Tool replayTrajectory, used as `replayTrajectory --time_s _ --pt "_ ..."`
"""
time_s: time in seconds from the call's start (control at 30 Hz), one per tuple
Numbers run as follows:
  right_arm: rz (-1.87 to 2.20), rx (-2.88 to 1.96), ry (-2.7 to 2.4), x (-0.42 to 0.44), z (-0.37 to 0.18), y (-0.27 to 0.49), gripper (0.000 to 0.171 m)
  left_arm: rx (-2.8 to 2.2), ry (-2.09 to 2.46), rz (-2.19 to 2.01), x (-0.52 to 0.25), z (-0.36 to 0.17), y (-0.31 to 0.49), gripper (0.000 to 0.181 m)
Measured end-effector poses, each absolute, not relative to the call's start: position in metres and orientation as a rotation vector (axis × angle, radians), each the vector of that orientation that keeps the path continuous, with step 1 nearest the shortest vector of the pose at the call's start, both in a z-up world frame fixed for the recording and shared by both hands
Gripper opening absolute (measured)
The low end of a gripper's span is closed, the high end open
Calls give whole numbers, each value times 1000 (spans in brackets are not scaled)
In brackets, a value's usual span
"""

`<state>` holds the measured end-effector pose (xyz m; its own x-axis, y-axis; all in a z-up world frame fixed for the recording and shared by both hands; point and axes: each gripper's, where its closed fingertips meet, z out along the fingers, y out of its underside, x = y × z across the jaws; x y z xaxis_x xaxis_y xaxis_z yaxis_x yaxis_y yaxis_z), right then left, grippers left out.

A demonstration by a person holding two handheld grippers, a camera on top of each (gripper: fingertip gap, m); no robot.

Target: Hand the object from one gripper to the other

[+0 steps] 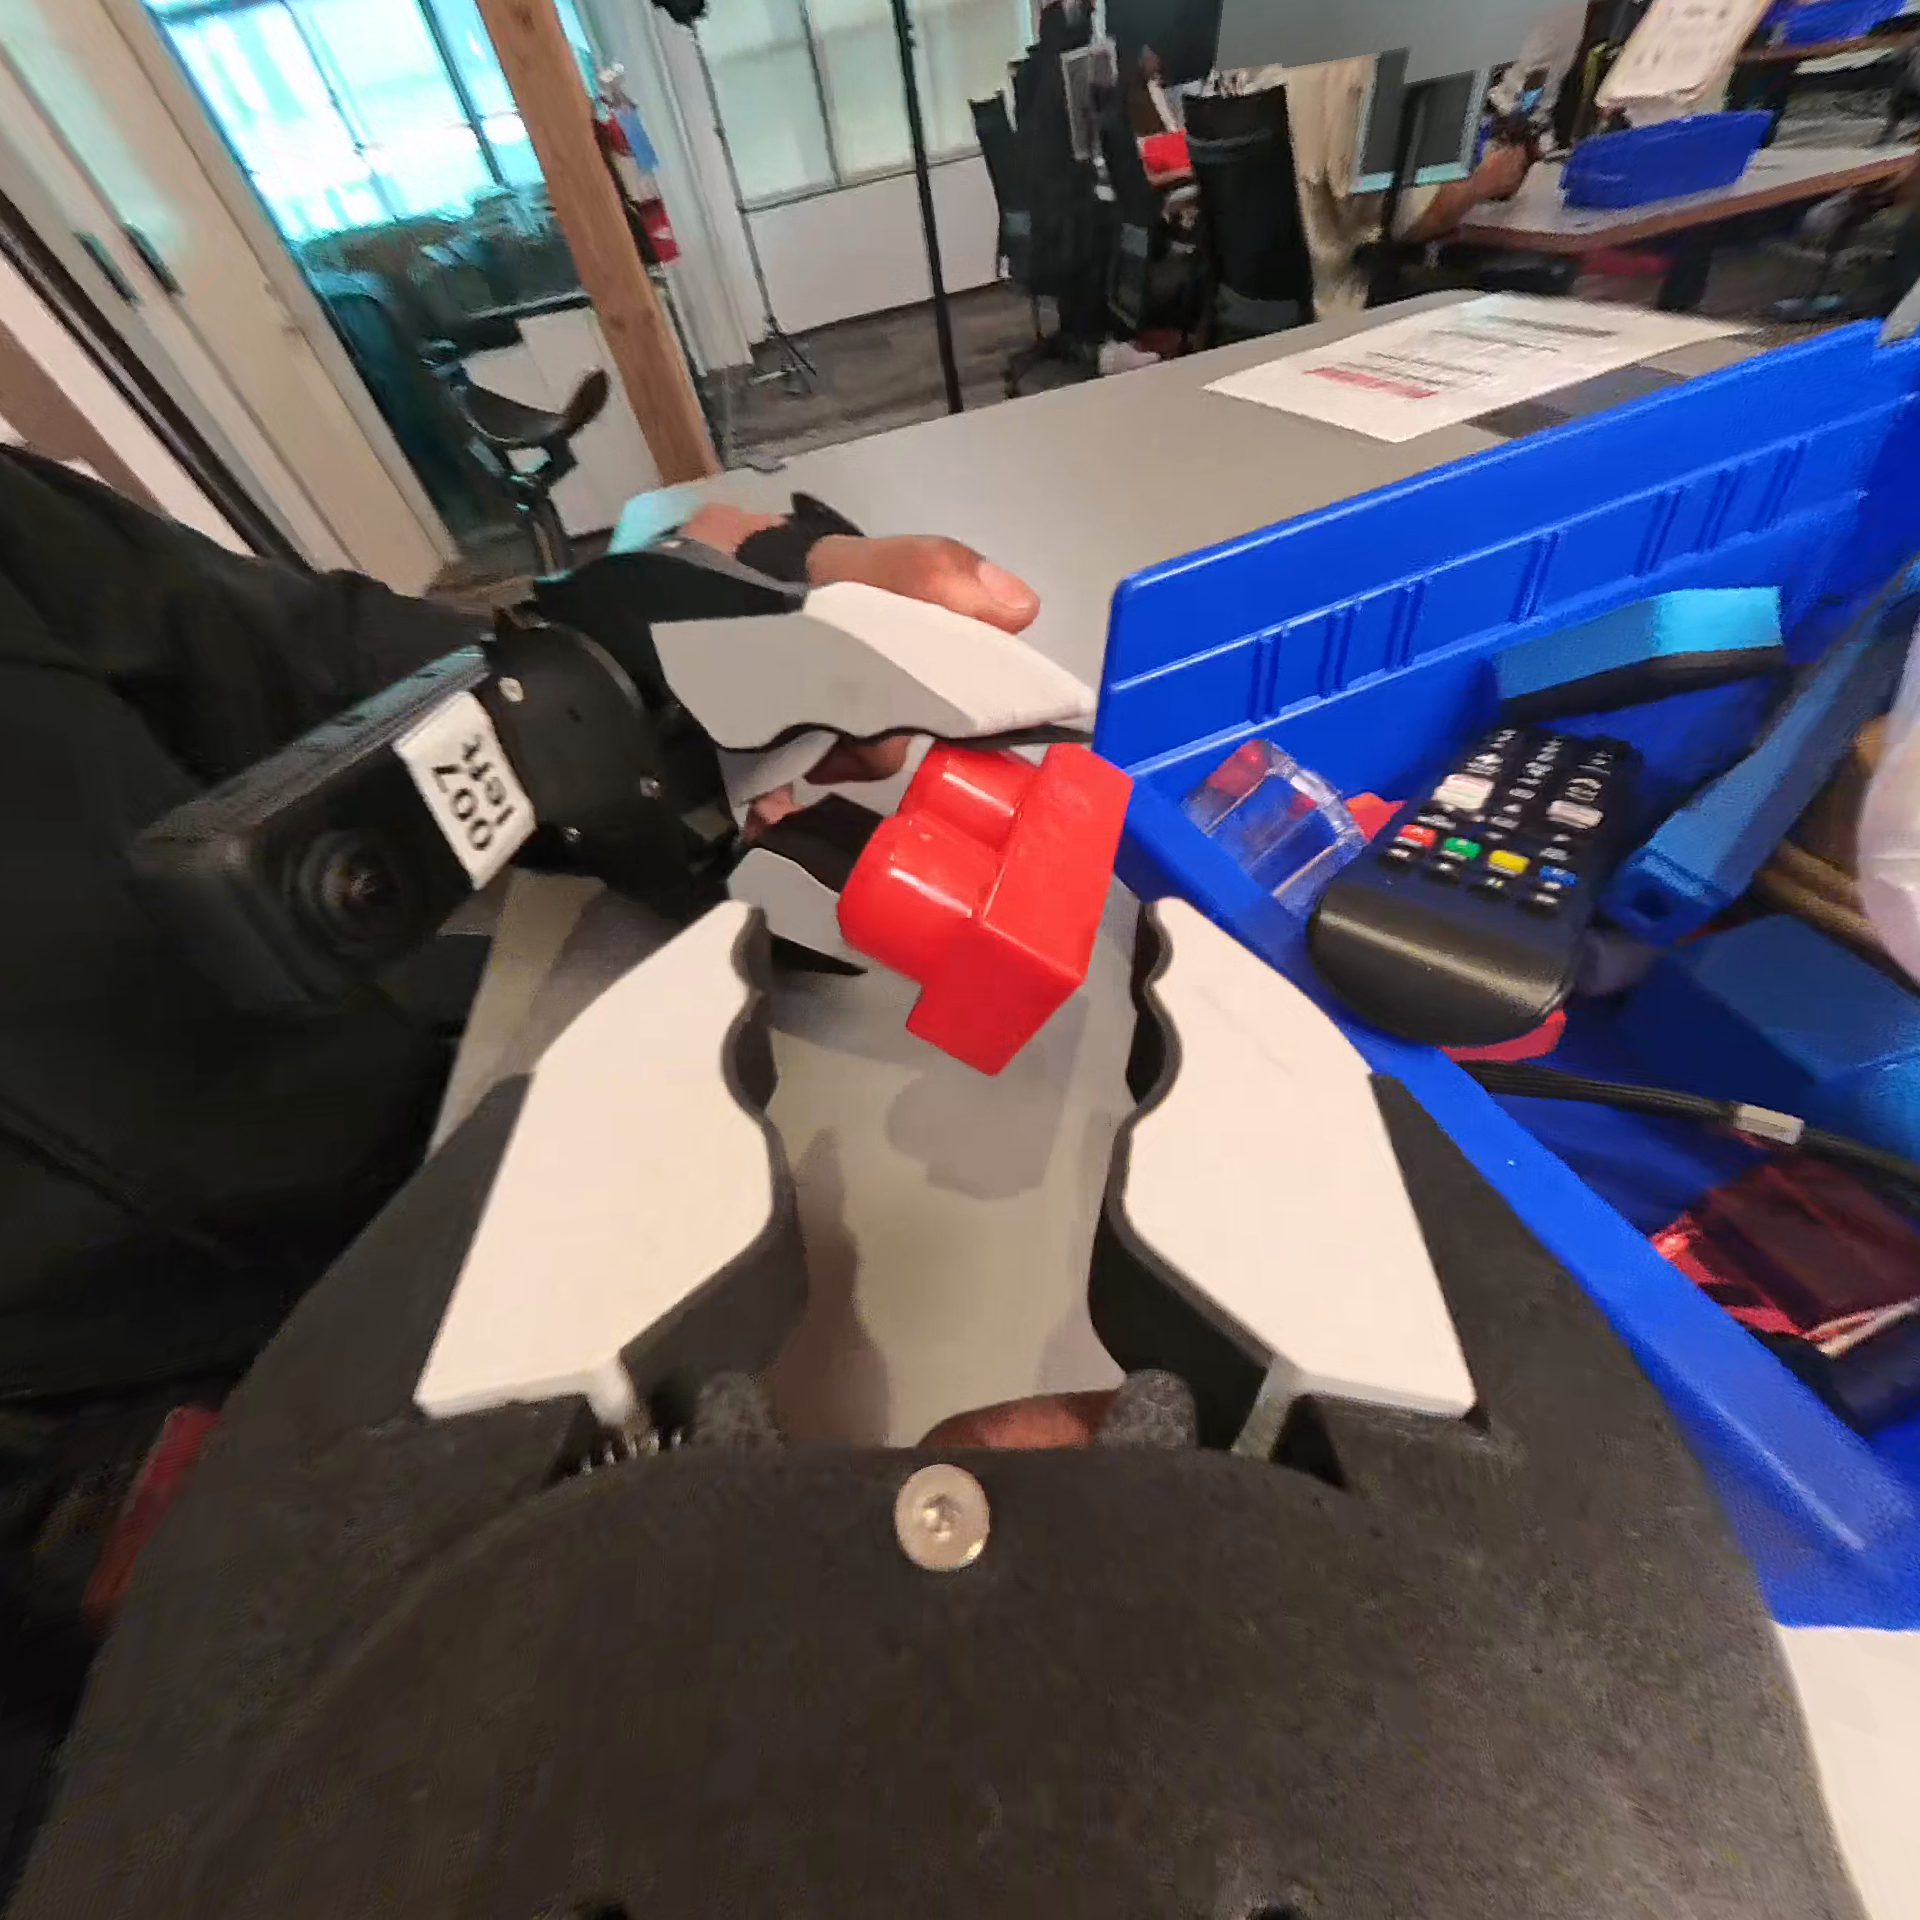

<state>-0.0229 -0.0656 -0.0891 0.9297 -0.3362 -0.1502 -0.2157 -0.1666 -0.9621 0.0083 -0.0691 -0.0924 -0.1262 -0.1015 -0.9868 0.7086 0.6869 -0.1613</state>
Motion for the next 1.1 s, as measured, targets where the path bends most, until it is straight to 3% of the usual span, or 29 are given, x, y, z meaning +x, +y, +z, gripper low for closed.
replayTrajectory --time_s 0.07,0.23,0.37,0.53,0.6,0.83,0.97,1.1 --pt "-157 -1739 429 -20 -88 -65 49 516 1541 -727 8 -92 -69 47" --pt "-286 -1733 401 -13 -85 -71 49 470 1602 -906 1 -88 -72 49" --pt "-438 -1753 328 -8 -81 -79 48 368 1769 -1129 0 -89 -71 70" --pt "-125 -1694 264 -36 -74 -69 48 298 1966 -1421 -12 -92 -74 83" --pt "34 -1644 226 -52 -68 -66 48 319 2008 -1557 -24 -88 -76 81" --pt "306 -1565 180 -76 -65 -60 48 526 1967 -1790 -69 -77 -80 43" --pt "222 -1588 257 -58 -70 -64 48 452 1897 -1598 -45 -79 -78 42" --pt "-261 -1643 474 0 -76 -85 49 297 1653 -1025 15 -78 -58 42"
